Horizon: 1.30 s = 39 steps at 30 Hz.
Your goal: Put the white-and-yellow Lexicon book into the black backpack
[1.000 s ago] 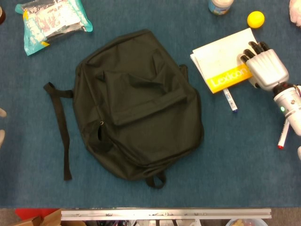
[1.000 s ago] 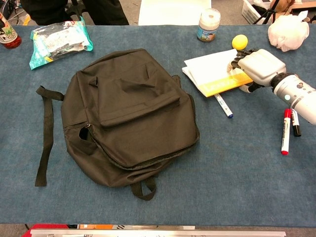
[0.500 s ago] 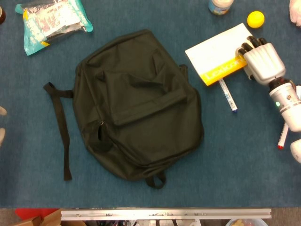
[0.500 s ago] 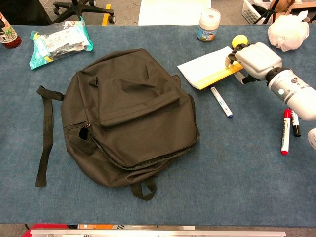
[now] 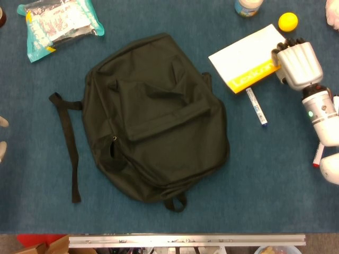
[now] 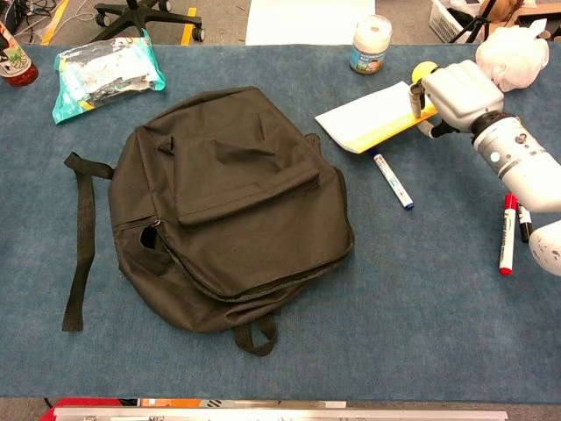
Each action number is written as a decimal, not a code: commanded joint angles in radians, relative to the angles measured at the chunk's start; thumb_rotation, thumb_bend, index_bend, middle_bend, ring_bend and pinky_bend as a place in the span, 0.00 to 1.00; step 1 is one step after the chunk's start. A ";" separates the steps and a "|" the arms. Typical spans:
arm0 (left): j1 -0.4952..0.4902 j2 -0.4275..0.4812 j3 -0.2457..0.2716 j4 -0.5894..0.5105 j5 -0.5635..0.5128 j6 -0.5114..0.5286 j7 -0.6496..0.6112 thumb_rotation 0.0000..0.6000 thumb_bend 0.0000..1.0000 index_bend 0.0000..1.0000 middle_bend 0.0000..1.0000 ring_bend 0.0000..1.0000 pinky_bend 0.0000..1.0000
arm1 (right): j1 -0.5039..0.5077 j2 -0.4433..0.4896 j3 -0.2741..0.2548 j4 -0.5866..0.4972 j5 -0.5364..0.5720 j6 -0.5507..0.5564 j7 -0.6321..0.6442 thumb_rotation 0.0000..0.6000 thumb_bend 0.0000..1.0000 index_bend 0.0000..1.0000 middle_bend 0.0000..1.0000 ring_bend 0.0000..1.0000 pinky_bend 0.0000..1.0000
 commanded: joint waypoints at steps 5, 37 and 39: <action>-0.006 -0.002 -0.005 0.007 0.003 0.000 -0.004 1.00 0.32 0.39 0.35 0.36 0.29 | -0.001 -0.007 -0.002 0.012 -0.001 0.008 0.008 1.00 0.47 0.70 0.58 0.45 0.58; -0.271 0.048 0.062 -0.013 0.327 -0.212 -0.161 1.00 0.32 0.34 0.31 0.34 0.30 | -0.078 0.262 0.023 -0.303 -0.085 0.443 -0.080 1.00 0.55 0.73 0.63 0.52 0.65; -0.297 0.049 0.072 -0.024 0.356 -0.232 -0.161 1.00 0.32 0.32 0.29 0.33 0.30 | -0.089 0.298 0.032 -0.358 -0.079 0.455 -0.106 1.00 0.55 0.73 0.63 0.52 0.65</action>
